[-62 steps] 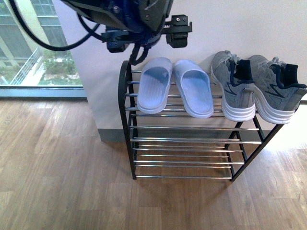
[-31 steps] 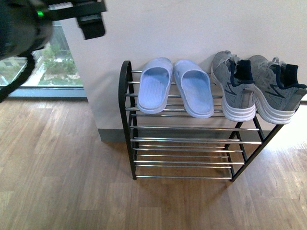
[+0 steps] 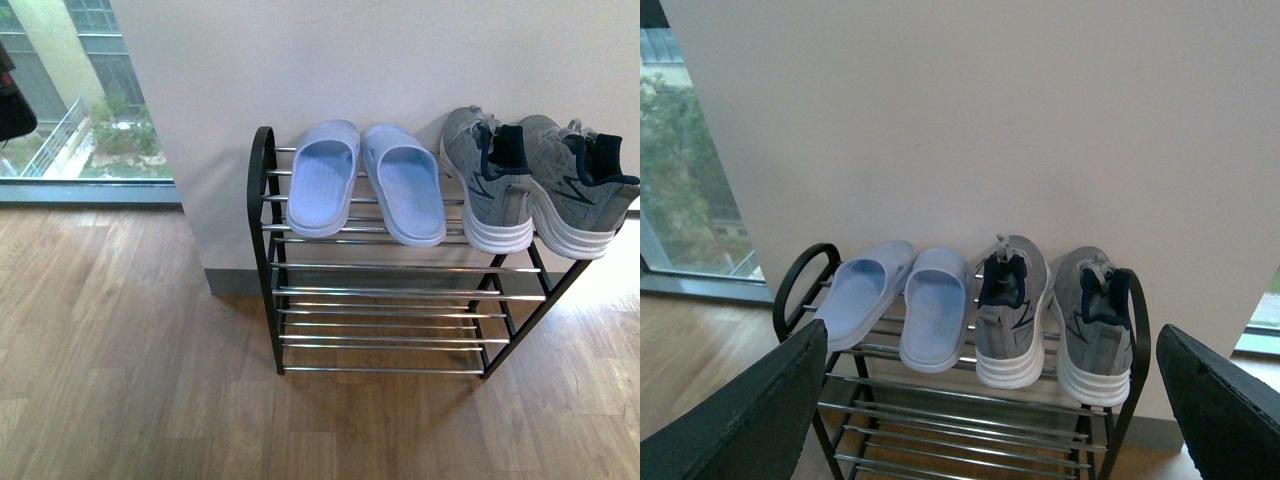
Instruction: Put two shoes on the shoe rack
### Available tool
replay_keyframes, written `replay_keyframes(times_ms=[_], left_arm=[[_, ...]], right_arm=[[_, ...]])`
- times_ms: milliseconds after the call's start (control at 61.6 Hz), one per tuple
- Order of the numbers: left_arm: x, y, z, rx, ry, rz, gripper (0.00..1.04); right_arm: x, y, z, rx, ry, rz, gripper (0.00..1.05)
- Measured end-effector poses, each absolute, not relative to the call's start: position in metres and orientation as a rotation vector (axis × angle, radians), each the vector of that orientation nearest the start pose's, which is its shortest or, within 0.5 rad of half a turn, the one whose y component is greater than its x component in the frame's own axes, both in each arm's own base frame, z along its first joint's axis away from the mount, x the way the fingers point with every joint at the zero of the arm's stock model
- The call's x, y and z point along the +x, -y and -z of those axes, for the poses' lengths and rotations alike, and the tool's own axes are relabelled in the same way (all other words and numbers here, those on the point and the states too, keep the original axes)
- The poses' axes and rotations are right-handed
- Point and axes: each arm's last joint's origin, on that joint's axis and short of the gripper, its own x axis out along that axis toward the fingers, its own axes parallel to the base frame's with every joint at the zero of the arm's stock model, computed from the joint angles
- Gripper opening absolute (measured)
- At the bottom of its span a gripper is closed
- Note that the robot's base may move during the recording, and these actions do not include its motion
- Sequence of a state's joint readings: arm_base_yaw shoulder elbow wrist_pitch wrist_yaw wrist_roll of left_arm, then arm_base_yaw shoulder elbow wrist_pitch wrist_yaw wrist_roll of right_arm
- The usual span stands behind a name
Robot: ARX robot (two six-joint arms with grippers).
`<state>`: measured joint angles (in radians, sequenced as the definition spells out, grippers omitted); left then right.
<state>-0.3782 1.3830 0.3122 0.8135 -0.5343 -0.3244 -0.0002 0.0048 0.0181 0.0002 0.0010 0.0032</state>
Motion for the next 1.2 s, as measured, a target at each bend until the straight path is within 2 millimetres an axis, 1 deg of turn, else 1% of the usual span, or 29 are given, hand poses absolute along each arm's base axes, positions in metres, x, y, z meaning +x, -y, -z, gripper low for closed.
replay_keyframes(times_ms=[16,65,81,114,178,276,422,487,779,827,909,1201], left_arm=[[0.219,0.07,-0.153,-0.197,-0.189,-0.161,0.85],[0.21,0.063,-0.156,-0.148,-0.093,-0.039,0.74],[0.206,0.059,-0.158,-0.122,-0.052,-0.007,0.69],[0.202,0.055,-0.161,-0.104,-0.028,0.007,0.64],[0.195,0.048,-0.164,-0.064,-0.006,0.01,0.53],[0.185,0.038,-0.162,-0.033,-0.014,0.006,0.37],[0.172,0.028,-0.162,-0.015,-0.017,0.008,0.14],[0.167,0.024,-0.163,-0.014,-0.012,0.006,0.01],[0.147,0.012,-0.164,-0.01,-0.011,0.004,0.01],[0.144,0.008,-0.164,-0.01,-0.011,0.029,0.01],[0.14,0.002,-0.165,-0.01,-0.009,0.003,0.01],[0.128,0.001,-0.17,-0.01,0.009,0.004,0.01]], right_arm=[[0.097,0.0,-0.169,0.003,0.014,0.001,0.95],[0.097,0.0,-0.169,0.003,0.014,0.001,0.95],[0.097,0.0,-0.169,0.003,0.014,0.001,0.95],[0.097,0.0,-0.169,0.003,0.014,0.001,0.95],[0.097,0.0,-0.169,0.003,0.014,0.001,0.95],[0.097,0.0,-0.169,0.003,0.014,0.001,0.95],[0.097,0.0,-0.169,0.003,0.014,0.001,0.95],[0.097,0.0,-0.169,0.003,0.014,0.001,0.95],[0.097,0.0,-0.169,0.003,0.014,0.001,0.95],[0.097,0.0,-0.169,0.003,0.014,0.001,0.95],[0.097,0.0,-0.169,0.003,0.014,0.001,0.95],[0.097,0.0,-0.169,0.003,0.014,0.001,0.95]])
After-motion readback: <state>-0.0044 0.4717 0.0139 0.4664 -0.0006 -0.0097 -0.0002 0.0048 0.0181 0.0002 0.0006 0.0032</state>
